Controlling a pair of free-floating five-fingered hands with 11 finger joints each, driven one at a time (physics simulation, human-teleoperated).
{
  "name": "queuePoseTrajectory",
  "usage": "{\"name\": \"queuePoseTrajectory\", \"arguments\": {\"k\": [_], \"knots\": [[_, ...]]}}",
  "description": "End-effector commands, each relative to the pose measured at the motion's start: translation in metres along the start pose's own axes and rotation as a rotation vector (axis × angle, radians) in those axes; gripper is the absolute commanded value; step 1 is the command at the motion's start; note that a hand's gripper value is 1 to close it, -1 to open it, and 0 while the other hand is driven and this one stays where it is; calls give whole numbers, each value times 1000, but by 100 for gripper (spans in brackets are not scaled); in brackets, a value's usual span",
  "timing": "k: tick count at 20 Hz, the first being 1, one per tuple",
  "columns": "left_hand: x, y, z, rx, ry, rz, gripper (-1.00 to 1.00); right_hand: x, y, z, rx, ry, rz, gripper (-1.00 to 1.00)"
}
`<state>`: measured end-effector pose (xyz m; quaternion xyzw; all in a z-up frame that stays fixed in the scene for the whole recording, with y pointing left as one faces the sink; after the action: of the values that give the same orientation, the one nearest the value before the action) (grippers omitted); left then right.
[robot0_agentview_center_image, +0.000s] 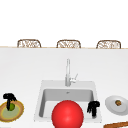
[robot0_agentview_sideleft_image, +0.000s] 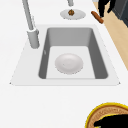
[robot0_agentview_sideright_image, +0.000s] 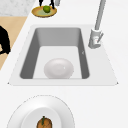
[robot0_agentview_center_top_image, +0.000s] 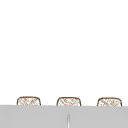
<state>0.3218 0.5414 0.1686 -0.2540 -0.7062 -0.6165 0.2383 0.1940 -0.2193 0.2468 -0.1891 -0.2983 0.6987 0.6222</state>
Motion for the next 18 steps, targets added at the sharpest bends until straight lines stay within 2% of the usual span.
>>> {"name": "queuePoseTrajectory", "arguments": {"k": [1, 4, 6, 8, 11, 13, 15, 18], "knots": [[19, 22, -16, -22, 8, 1, -100, 0, 0, 0, 0, 0, 0, 0], [35, 39, -24, -35, 10, 16, -100, 0, 0, 0, 0, 0, 0, 0], [36, 41, -32, -36, 19, 20, -100, 0, 0, 0, 0, 0, 0, 0], [38, 41, -43, -47, 24, 11, -100, 0, 0, 0, 0, 0, 0, 0], [34, 38, -59, -47, 37, 23, -100, 0, 0, 0, 0, 0, 0, 0], [35, 35, -71, -45, 28, 19, -100, 0, 0, 0, 0, 0, 0, 0], [37, 31, -85, -52, 29, 3, -100, 0, 0, 0, 0, 0, 0, 0], [40, 34, -104, -68, 41, 11, -100, 0, 0, 0, 0, 0, 0, 0]]}}
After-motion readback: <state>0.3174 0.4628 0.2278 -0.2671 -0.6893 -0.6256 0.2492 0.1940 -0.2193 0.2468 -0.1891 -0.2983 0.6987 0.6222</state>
